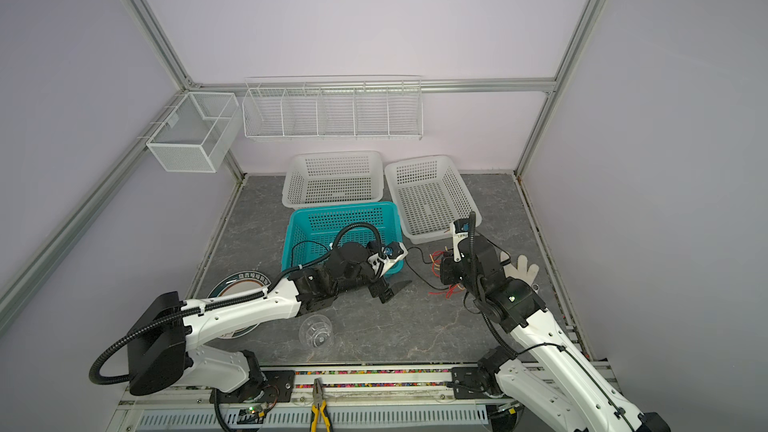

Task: Untangle the cables

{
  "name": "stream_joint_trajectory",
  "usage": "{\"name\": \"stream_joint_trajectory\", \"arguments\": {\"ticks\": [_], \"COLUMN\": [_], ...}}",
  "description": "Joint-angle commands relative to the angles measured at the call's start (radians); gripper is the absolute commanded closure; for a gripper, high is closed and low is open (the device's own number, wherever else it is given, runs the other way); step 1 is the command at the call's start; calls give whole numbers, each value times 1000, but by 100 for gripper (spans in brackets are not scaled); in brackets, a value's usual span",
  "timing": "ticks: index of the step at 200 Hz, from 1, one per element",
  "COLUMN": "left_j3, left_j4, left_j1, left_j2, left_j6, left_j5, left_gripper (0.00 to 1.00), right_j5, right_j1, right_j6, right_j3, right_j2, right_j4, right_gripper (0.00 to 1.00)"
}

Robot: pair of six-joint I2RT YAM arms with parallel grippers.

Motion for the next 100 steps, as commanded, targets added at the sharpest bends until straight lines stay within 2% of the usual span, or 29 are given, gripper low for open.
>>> {"name": "stream_joint_trajectory", "arguments": {"ticks": [1,34,71,100], "left_j3": [-47,-96,-45,-29], "left_j4": [97,255,278,290], "left_j1": [-4,-22,-41,-66], "left_j2": [-28,-2,73,114], "left_j6": [179,281,316,339], "left_j5": [-61,-93,-97,-57], "left_gripper": [0,0,5,12], "right_j5": [-29,-51,-63,-69], "right_j1": [-8,-7,-7,-7], "right_j6": [-14,-4,0,5], "right_j3": [36,35,34,29], "right_j2": [1,7,4,3], "right_j4": [3,11,14,21], "right_gripper": [94,93,92,90]}}
